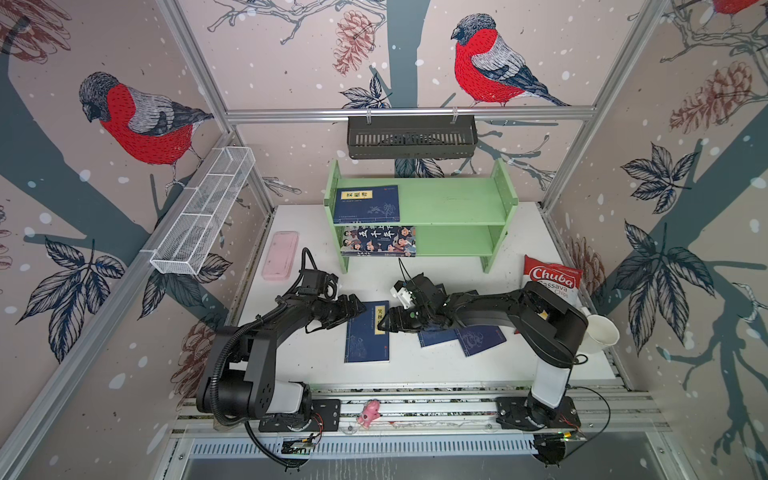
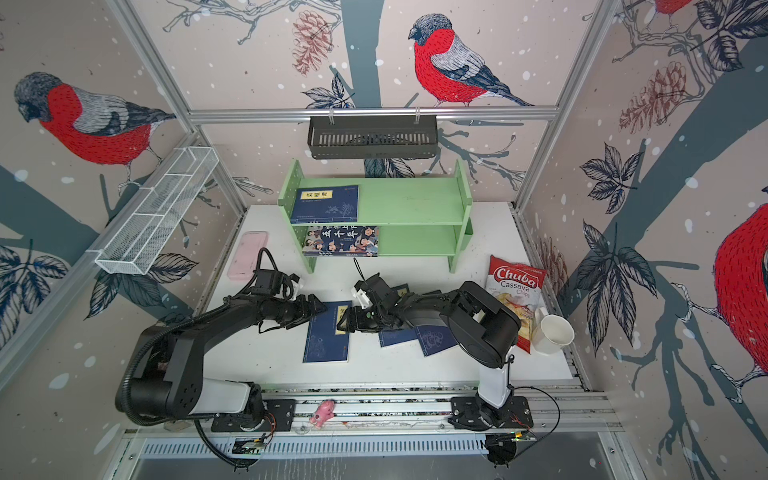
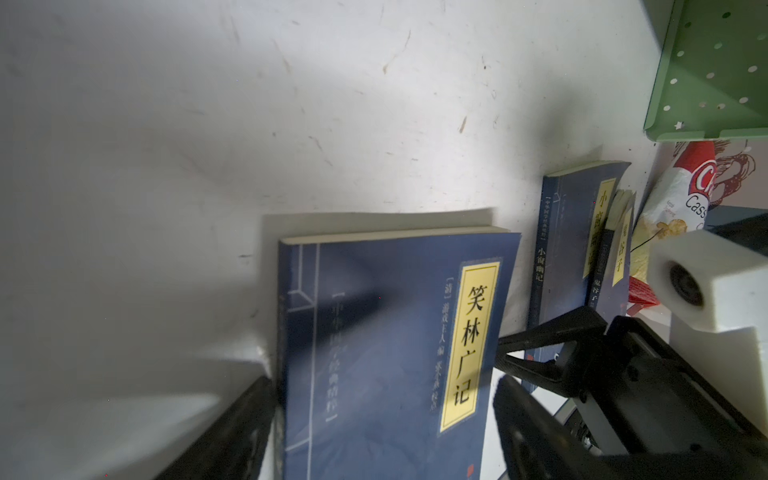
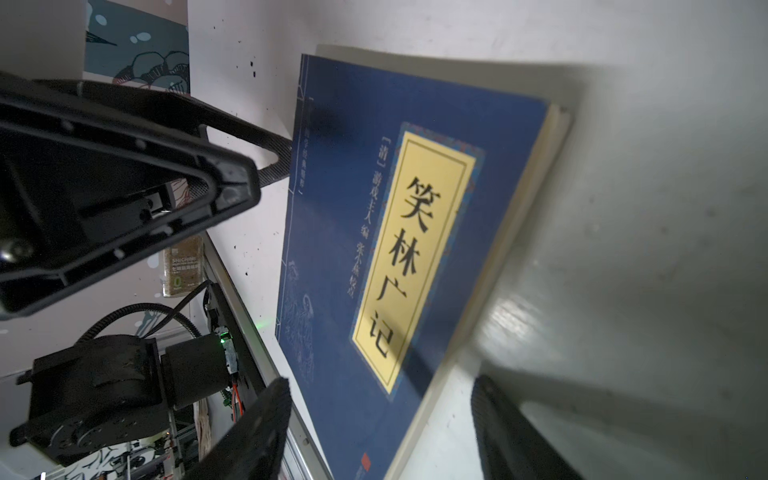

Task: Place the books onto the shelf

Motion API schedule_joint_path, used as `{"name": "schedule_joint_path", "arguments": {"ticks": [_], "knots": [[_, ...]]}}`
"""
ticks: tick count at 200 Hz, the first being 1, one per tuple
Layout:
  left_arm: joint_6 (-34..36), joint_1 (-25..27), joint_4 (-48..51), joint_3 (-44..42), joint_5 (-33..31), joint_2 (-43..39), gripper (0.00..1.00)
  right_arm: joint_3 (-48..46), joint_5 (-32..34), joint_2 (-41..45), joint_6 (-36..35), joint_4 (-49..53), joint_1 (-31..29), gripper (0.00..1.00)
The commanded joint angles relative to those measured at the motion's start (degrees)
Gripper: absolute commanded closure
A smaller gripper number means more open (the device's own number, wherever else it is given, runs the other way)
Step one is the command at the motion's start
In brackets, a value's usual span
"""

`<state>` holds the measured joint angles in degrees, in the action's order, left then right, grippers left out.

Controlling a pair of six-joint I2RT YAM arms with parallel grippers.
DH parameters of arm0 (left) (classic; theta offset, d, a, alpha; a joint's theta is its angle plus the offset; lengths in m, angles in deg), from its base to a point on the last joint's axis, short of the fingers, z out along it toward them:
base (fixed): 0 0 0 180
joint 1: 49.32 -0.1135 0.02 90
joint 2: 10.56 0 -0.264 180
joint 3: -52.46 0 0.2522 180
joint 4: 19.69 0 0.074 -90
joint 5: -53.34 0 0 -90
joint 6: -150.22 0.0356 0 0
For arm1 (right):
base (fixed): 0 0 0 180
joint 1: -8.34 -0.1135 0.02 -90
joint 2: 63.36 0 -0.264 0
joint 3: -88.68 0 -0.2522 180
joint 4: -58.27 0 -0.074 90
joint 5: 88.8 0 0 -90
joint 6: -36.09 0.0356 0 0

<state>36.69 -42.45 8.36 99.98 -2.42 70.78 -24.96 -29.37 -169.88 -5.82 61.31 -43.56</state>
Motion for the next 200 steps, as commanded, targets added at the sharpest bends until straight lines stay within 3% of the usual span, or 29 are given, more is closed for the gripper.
{"name": "schedule_joint_path", "arguments": {"ticks": [1,35,86,134,200], "knots": [[0.9,0.3,5.5,-0.9,-1.1,0.5,0.20,-1.7,1.8,-0.6,2.8,3.4,-0.1,0.29],[0.9,0.3,5.0,-0.6,1.2,-1.0,0.32,-3.0,3.5,-0.8,4.8,1.1,-0.1,0.30],[1.7,0.1,5.6,0.3,2.7,-1.3,0.32,-6.4,4.5,0.8,8.2,-4.2,0.4,0.34],[0.5,-1.5,11.3,2.7,-6.2,-2.7,0.28,-6.0,5.8,4.2,5.9,4.5,0.1,0.34],[1.7,0.5,11.9,2.9,-2.7,3.0,0.28,-2.0,-0.1,-0.4,4.8,9.2,-2.7,0.34]]}}
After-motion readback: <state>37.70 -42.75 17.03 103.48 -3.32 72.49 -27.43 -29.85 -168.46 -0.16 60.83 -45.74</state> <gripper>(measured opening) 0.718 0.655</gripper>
